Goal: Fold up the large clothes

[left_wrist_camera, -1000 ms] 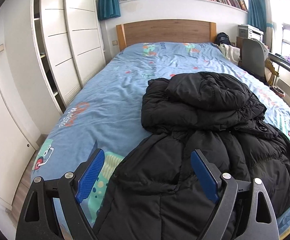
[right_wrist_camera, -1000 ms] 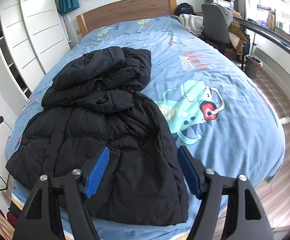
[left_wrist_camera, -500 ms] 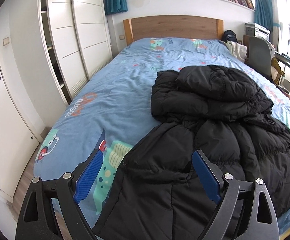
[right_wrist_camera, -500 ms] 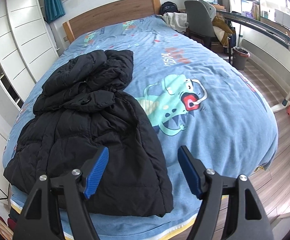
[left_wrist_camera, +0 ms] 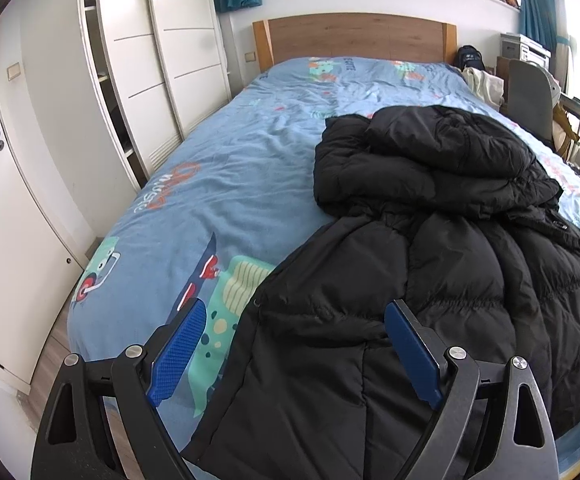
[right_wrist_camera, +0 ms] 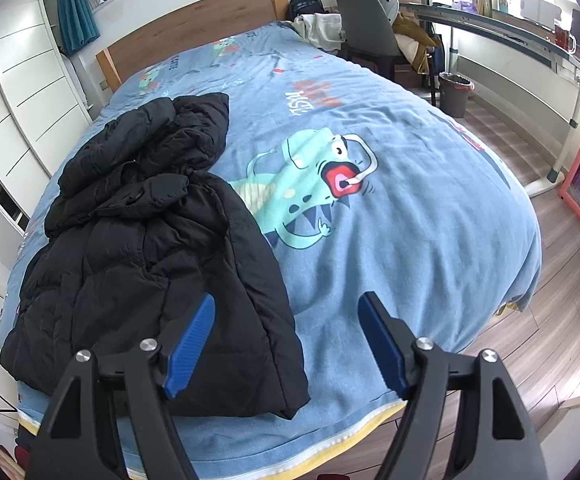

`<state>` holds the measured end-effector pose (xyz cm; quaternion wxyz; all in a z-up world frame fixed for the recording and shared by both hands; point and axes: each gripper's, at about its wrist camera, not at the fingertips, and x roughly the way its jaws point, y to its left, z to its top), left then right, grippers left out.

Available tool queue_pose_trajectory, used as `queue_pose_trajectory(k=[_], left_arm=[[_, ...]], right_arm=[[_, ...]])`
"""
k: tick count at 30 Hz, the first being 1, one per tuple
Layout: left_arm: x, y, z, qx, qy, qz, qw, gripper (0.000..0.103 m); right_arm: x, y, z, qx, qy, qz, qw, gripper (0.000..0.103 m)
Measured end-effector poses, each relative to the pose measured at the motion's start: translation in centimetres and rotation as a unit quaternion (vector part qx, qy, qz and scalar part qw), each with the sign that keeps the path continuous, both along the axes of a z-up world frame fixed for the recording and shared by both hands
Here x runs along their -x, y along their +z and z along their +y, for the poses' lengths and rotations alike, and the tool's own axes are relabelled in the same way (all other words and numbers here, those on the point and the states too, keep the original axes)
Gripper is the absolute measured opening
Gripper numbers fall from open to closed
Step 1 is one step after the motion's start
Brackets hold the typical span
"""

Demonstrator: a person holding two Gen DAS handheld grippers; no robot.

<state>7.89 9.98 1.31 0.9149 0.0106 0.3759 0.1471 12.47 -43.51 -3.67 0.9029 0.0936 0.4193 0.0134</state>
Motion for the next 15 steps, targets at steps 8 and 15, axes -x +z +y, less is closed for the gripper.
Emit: queue_pose_trajectory(k=[8, 15], left_arm=[[0.0, -1.9, 0.9, 0.007, 0.008, 0.025, 0.9996, 0.091], [-0.1, -3.2, 1.8, 0.018, 0.013, 0.041, 0.9989, 0.096]], right_arm=[[-0.6, -1.7, 0.7, -0.005, 0.01, 0.02, 1.0, 0.074], [-1.2, -2.8, 1.3, -0.01, 0.017, 0.037, 0.999, 0.076]])
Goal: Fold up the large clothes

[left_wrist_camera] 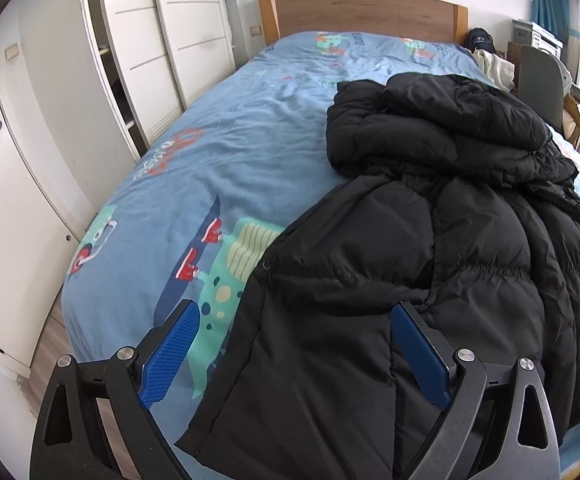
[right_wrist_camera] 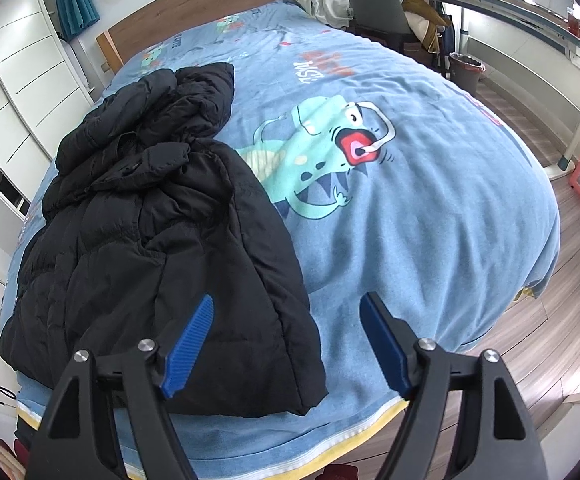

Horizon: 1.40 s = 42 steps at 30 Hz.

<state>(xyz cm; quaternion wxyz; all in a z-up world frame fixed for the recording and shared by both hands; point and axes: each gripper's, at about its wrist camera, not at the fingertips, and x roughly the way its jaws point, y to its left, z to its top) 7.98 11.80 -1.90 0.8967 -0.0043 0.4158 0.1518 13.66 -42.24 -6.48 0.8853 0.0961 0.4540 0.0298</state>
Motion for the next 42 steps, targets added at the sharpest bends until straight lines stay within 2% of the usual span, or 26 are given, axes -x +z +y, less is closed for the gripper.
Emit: queue_pose_trajectory(k=[20, 42], left_arm=[[0.8, -4.5, 2.4, 0.033, 0.018, 0.055, 0.9978, 0.097], [0.7, -7.0, 3.4, 0.063, 0.025, 0.08, 0.9945, 0.099]], right_arm=[[-0.4, -3.0, 0.4, -0.032, 0.009, 0.041, 0.999, 0.078], [-1.6, -4.9, 0.4, -0.054, 0.013, 0.064, 0.996, 0.081]])
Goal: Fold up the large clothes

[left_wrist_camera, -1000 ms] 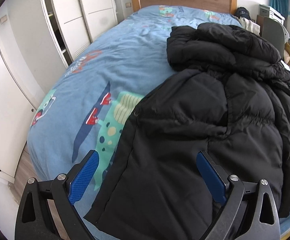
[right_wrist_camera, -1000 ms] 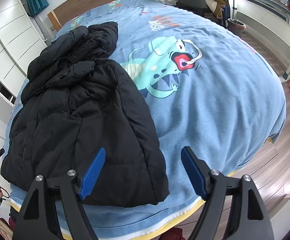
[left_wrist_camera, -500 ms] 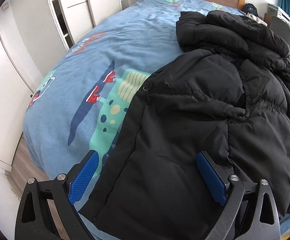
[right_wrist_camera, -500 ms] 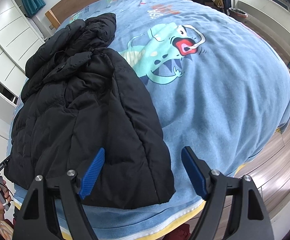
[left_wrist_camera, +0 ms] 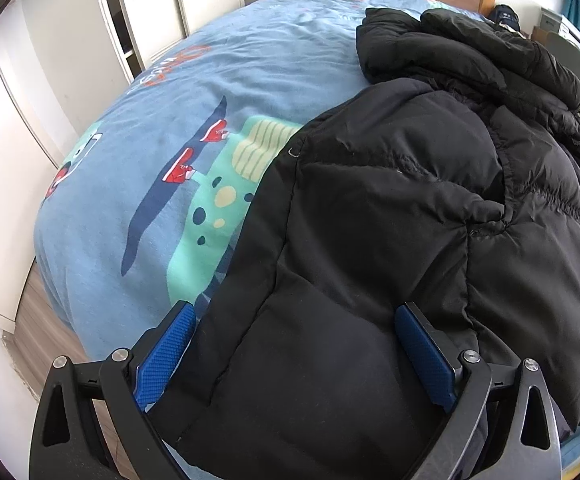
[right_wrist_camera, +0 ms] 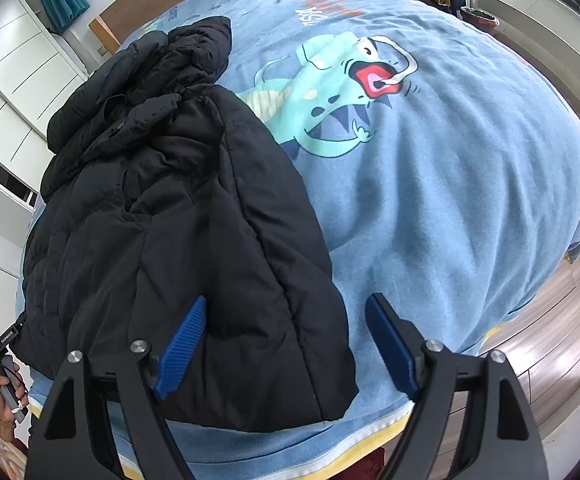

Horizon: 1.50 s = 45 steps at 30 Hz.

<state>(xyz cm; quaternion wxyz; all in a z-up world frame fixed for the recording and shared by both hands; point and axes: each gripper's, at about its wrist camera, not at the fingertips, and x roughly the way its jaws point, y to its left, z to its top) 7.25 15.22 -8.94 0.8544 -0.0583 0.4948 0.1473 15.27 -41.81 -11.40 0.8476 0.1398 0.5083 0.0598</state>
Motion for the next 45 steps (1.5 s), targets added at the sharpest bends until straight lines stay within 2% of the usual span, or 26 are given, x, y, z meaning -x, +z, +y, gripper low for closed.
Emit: queue_pose_trajectory(k=[19, 32, 42, 45], left_arm=[[-1.1, -1.3, 0.2, 0.009, -0.007, 0.022, 0.9997, 0.1], [-1.3, -1.7, 0.5, 0.019, -0.009, 0.029, 0.9994, 0.1], [-1.3, -2.0, 1.4, 0.046, -0.013, 0.029, 0.9985, 0.1], [-1.1, -2.3, 2.1, 0.068, -0.011, 0.028, 0.9972, 0.1]], right_arm=[[-0.8, -0.9, -0.1, -0.03, 0.002, 0.009, 1.0, 0.081], [-0.4, 0.1, -0.2, -0.028, 0.011, 0.007, 1.0, 0.081], [0.1, 0.7, 0.2, -0.029, 0.016, 0.002, 0.999, 0.081], [0.1, 0.8, 0.5, -0.03, 0.021, 0.003, 0.999, 0.081]])
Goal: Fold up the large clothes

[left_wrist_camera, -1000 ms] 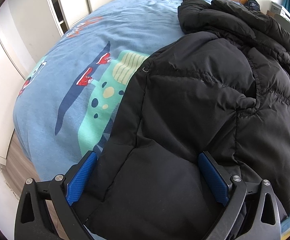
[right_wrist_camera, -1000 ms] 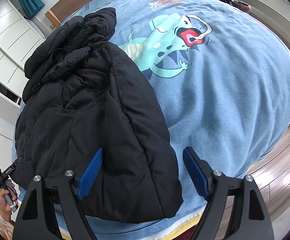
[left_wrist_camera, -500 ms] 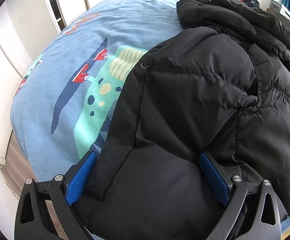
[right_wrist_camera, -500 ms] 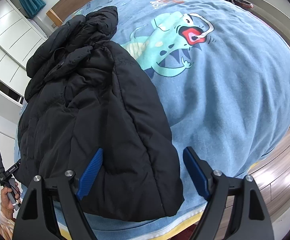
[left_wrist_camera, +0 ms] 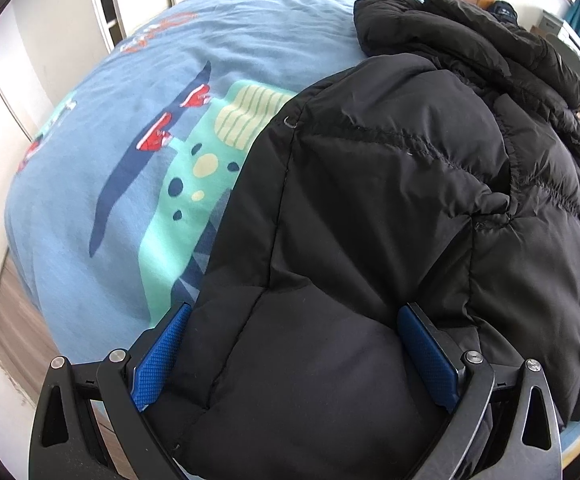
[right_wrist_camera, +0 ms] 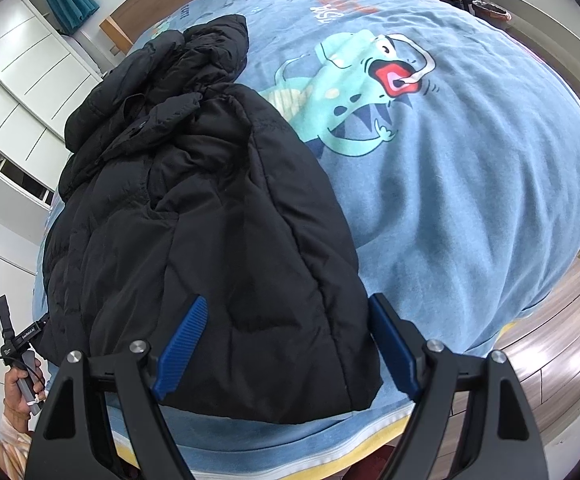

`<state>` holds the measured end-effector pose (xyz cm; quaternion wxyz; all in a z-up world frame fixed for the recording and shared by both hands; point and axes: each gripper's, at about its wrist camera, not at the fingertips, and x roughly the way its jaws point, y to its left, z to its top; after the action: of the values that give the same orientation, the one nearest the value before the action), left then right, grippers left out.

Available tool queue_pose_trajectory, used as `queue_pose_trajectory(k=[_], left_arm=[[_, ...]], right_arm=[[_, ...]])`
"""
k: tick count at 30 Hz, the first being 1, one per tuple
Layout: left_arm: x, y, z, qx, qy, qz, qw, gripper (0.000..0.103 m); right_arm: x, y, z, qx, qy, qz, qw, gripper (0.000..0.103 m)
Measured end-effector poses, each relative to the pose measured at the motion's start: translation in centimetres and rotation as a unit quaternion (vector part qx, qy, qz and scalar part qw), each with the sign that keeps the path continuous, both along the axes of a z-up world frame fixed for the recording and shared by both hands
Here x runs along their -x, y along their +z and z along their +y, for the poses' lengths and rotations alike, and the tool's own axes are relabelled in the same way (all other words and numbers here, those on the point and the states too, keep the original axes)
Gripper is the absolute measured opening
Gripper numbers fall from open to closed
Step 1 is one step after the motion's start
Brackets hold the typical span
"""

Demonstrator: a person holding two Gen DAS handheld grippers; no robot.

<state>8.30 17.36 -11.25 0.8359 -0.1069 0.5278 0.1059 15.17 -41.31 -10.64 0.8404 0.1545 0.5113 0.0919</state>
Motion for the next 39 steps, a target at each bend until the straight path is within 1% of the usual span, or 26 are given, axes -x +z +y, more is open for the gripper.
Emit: queue_pose_trajectory(k=[6, 8, 11, 16, 18, 20, 23, 24, 25, 26, 27, 29, 32, 35, 36, 37, 38, 39], left_arm=[[0.7, -0.9, 1.8, 0.057, 0.008, 0.0, 0.9983, 0.1], [0.8, -1.5, 2.6, 0.088, 0.016, 0.002, 0.996, 0.1], [1.1, -2.3, 3.6, 0.122, 0.023, 0.005, 0.9922, 0.101], [1.5, -3.0, 4.8, 0.149, 0.016, 0.008, 0.9887, 0.101], [1.2, -3.5, 5.5, 0.165, 0.014, 0.012, 0.9861, 0.102], [1.0, -4.2, 6.3, 0.187, 0.013, 0.014, 0.9821, 0.102], [0.9, -5.3, 7.6, 0.234, 0.014, 0.018, 0.9719, 0.102], [0.9, -5.5, 7.9, 0.245, 0.013, 0.017, 0.9694, 0.102], [1.1, -5.7, 8.2, 0.262, 0.012, 0.015, 0.9647, 0.102], [1.2, -5.8, 8.5, 0.272, 0.01, 0.013, 0.9621, 0.102], [1.5, -5.8, 8.6, 0.292, 0.004, 0.006, 0.9564, 0.102], [2.1, -5.9, 8.9, 0.311, -0.006, 0.0, 0.9504, 0.102], [3.2, -5.6, 8.8, 0.323, -0.016, -0.006, 0.9461, 0.101], [4.1, -5.7, 9.1, 0.338, -0.009, -0.017, 0.9408, 0.093], [4.6, -5.2, 9.1, 0.345, -0.007, -0.021, 0.9384, 0.087], [5.1, -4.6, 8.9, 0.35, -0.005, -0.025, 0.9364, 0.084], [5.6, -4.5, 9.1, 0.356, -0.003, -0.029, 0.9339, 0.078], [5.8, -4.3, 9.5, 0.361, -0.002, -0.032, 0.932, 0.075]], right_arm=[[-0.1, -0.2, 0.0, -0.009, 0.004, 0.001, 1.0, 0.081], [-0.1, -0.4, 0.0, -0.013, 0.005, 0.002, 1.0, 0.081], [-0.3, -0.6, -0.2, -0.016, 0.008, 0.002, 1.0, 0.081], [-1.2, -1.3, -1.2, -0.02, 0.002, 0.005, 1.0, 0.082], [-1.7, -1.8, -1.9, -0.032, -0.003, 0.01, 0.999, 0.082], [-2.4, -2.8, -2.5, -0.057, -0.004, 0.026, 0.998, 0.082], [-3.1, -4.4, -3.0, -0.103, 0.002, 0.056, 0.993, 0.084], [-3.3, -4.9, -3.0, -0.116, 0.005, 0.064, 0.991, 0.085], [-3.3, -5.3, -3.0, -0.126, 0.007, 0.069, 0.99, 0.085], [-3.3, -5.6, -3.0, -0.135, 0.008, 0.073, 0.988, 0.085], [-3.4, -6.0, -3.0, -0.149, 0.008, 0.078, 0.986, 0.085], [-3.2, -6.5, -2.9, -0.177, 0.013, 0.085, 0.98, 0.085], [-2.6, -7.0, -2.4, -0.199, 0.026, 0.089, 0.976, 0.085], [-2.1, -7.2, -2.1, -0.218, 0.031, 0.09, 0.971, 0.085], [-2.0, -7.2, -2.2, -0.223, 0.031, 0.089, 0.97, 0.085], [-1.9, -7.2, -2.2, -0.227, 0.031, 0.089, 0.969, 0.085], [-1.7, -7.2, -2.2, -0.232, 0.032, 0.089, 0.968, 0.085], [-1.6, -7.2, -2.2, -0.234, 0.032, 0.091, 0.967, 0.085]])
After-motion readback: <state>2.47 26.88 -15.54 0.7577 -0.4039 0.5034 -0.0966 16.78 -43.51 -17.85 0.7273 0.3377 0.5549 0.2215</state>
